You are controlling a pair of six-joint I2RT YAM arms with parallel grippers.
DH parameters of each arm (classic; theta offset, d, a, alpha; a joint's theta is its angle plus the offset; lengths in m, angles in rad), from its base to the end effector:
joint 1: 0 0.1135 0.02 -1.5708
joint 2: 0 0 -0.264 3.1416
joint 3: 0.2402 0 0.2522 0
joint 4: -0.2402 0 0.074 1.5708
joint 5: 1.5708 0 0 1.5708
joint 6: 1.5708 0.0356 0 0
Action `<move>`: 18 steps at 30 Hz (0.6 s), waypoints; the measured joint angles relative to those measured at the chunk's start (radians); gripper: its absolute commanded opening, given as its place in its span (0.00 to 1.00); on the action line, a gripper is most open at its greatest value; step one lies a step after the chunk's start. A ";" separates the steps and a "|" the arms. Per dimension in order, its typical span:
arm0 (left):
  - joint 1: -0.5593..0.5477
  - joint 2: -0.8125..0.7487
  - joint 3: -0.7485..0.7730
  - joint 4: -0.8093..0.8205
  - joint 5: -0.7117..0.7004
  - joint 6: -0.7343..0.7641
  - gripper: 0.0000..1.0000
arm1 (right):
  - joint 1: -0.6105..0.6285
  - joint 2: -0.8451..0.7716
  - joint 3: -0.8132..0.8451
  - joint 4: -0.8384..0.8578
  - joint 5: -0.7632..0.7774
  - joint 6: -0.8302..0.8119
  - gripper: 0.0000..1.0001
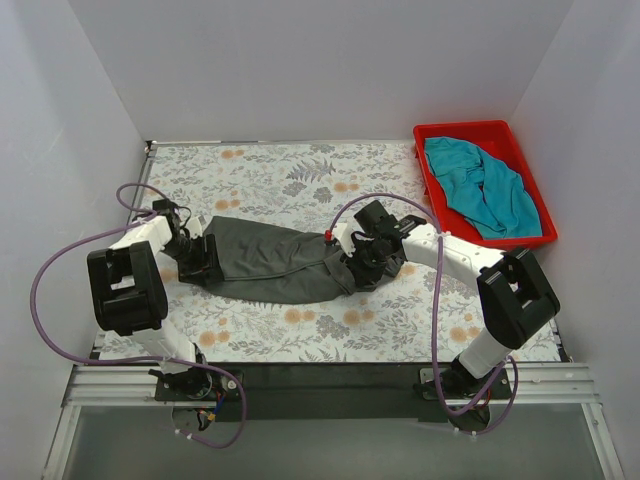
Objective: Fold and stack the t-shirts
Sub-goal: Flatten the tshirt out
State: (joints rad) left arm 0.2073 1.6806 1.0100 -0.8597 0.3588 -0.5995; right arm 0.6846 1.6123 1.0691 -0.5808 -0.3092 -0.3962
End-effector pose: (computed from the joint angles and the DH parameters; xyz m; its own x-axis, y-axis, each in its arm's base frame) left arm 0.2790 0.0459 0.1634 -0.7064 -0.6884 0.1645 -0.6993 0.6429 -0.3125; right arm 0.2397 0.2097 0.2047 -0.3727 -0.7788 -0.5045 -0.9193 0.3840 0.0864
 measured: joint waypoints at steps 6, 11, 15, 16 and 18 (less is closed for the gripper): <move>0.000 0.000 -0.001 0.000 -0.018 -0.011 0.46 | 0.000 0.001 0.000 0.000 0.000 0.000 0.17; 0.000 0.000 0.005 -0.002 0.007 -0.017 0.29 | -0.002 0.001 0.000 0.000 0.000 0.000 0.19; 0.000 0.000 0.034 -0.010 0.031 -0.023 0.19 | -0.009 0.001 -0.003 -0.002 0.000 0.000 0.22; 0.000 0.000 0.045 -0.011 0.036 -0.024 0.18 | -0.012 0.001 -0.003 -0.002 0.000 0.000 0.24; 0.000 0.000 0.068 -0.018 0.041 -0.027 0.08 | -0.018 0.001 -0.004 -0.005 0.000 -0.001 0.25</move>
State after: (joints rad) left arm 0.2070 1.6806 1.0775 -0.8772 0.4000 -0.6270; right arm 0.6666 1.6135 1.0653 -0.5854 -0.3088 -0.3969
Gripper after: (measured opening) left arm 0.161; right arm 0.239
